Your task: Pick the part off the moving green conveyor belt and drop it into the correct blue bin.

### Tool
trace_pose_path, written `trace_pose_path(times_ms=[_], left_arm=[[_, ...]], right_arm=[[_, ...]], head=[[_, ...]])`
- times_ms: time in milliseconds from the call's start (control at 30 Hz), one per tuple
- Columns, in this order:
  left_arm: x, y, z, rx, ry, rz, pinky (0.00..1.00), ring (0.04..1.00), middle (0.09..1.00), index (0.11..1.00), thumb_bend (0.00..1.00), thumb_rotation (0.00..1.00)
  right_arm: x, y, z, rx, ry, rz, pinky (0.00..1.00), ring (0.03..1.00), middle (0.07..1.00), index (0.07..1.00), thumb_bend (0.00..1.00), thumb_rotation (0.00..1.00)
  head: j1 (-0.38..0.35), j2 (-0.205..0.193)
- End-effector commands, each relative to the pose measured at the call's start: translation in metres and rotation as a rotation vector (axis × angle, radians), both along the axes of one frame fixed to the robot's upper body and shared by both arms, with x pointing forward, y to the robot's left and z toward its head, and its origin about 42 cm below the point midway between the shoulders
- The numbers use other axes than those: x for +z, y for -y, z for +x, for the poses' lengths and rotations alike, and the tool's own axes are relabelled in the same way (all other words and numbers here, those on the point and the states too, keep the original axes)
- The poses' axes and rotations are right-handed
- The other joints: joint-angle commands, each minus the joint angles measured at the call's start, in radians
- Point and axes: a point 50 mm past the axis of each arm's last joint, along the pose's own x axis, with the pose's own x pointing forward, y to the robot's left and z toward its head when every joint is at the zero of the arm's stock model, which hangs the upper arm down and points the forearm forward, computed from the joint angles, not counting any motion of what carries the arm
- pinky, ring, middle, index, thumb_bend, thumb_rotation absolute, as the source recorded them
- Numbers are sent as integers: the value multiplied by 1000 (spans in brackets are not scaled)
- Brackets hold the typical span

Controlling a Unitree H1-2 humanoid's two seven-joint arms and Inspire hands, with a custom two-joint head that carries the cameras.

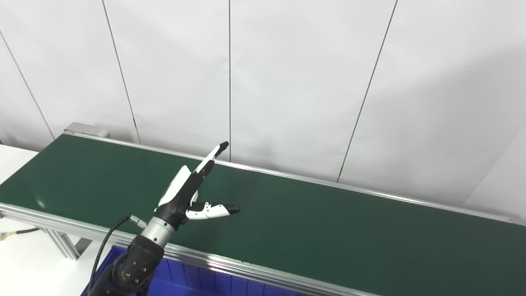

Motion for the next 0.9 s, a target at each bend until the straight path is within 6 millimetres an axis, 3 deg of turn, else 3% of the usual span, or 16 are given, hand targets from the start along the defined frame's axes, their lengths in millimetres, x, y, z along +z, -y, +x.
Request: trace_pose_path(times_ms=[0, 200, 267, 467, 667, 867], left_arm=[[22, -5, 16, -1, 63, 33, 983, 1000, 1000, 1000, 743, 538], [20, -16, 35, -19, 51, 118, 952, 1000, 1000, 1000, 779, 464], [20, -18, 39, -19, 54, 144, 928, 1000, 1000, 1000, 779, 429], [19, -19, 45, -22, 45, 204, 902, 989, 1000, 1000, 767, 380], [24, -24, 54, -25, 22, 327, 860, 983, 1000, 1000, 786, 337], [28, -28, 63, -21, -24, 430, 933, 1000, 1000, 999, 819, 284]], right_arm=[[13, -2, 7, -1, 91, -7, 1000, 1000, 1000, 1000, 702, 811], [13, -7, 8, -11, 92, -3, 1000, 1000, 994, 1000, 753, 796], [14, -8, 8, -11, 94, -3, 1000, 994, 990, 1000, 774, 793], [15, -9, 8, -2, 98, 14, 1000, 998, 991, 1000, 693, 752], [16, -8, 7, -7, 101, 3, 1000, 999, 990, 1000, 713, 770], [16, -8, 8, -22, 103, -25, 1000, 999, 989, 1000, 737, 796]], head=[[1, 1], [-60, 13], [-58, 16], [-51, 23], [-31, 29], [-22, 31]])
